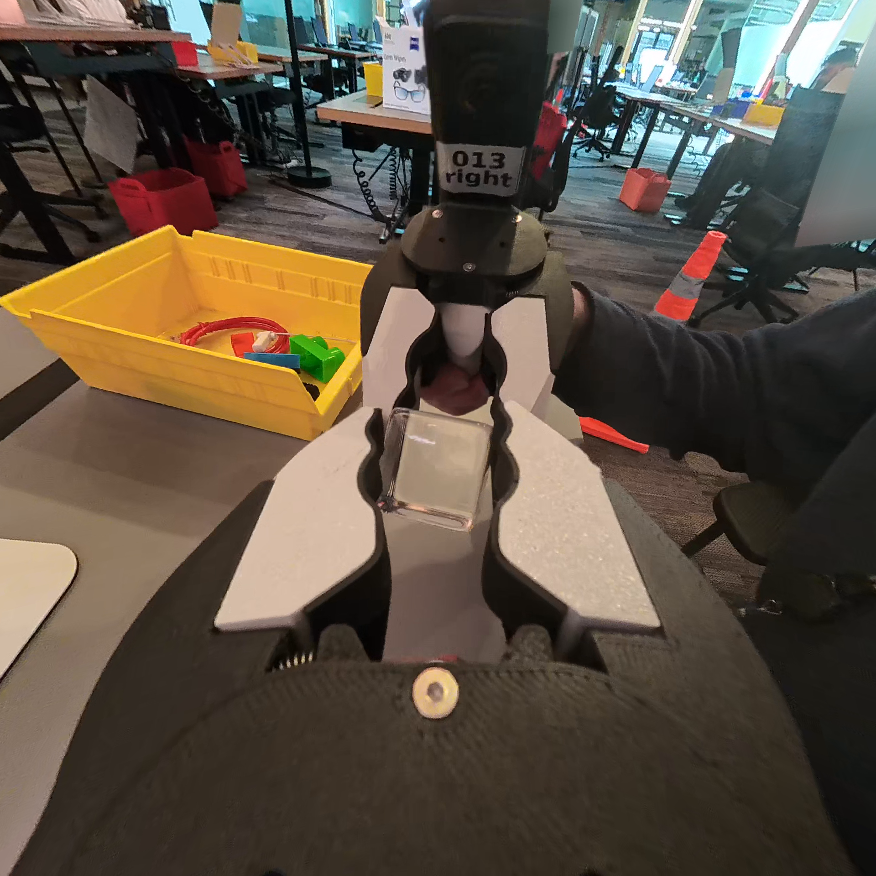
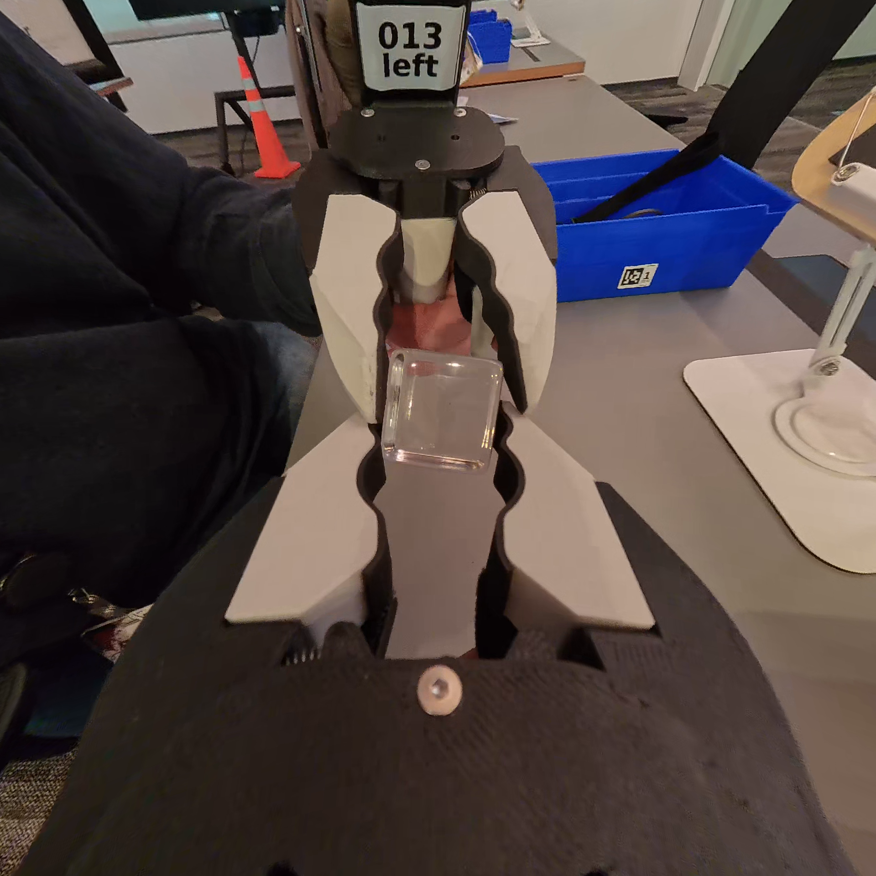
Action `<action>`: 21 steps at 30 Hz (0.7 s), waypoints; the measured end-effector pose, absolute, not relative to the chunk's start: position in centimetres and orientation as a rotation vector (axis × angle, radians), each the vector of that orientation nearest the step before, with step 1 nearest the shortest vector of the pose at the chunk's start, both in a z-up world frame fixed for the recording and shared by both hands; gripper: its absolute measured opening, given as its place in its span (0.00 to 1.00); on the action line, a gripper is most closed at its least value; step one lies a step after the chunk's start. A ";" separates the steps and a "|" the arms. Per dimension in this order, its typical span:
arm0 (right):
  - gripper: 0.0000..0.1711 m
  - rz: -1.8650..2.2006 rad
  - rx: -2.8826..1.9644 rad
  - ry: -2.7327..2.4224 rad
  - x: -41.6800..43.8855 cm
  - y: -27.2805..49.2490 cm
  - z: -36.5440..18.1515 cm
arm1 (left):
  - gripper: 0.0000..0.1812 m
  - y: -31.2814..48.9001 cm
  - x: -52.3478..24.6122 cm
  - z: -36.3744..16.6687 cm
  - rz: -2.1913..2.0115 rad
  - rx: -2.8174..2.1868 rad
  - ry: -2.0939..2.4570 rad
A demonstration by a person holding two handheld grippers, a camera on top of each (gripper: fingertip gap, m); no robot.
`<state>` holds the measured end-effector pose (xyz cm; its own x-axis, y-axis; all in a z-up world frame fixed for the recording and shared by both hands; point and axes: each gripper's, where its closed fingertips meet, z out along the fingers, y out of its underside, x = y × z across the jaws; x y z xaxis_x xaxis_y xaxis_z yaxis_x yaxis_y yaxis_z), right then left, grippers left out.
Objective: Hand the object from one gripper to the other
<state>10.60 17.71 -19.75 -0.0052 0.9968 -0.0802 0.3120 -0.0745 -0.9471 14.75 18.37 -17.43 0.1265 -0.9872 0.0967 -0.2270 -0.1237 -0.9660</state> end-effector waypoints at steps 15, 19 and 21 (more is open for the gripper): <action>0.24 1.305 -1.422 -1.355 10.5 16.7 -18.7 | 0.23 17.6 14.0 -16.9 -1.170 -1.499 1.232; 0.24 1.333 -1.425 -1.341 10.5 16.7 -18.7 | 0.23 17.6 14.0 -17.0 -1.157 -1.500 1.222; 0.24 1.338 -1.430 -1.324 10.5 16.9 -18.6 | 0.23 17.8 14.0 -16.9 -1.171 -1.506 1.191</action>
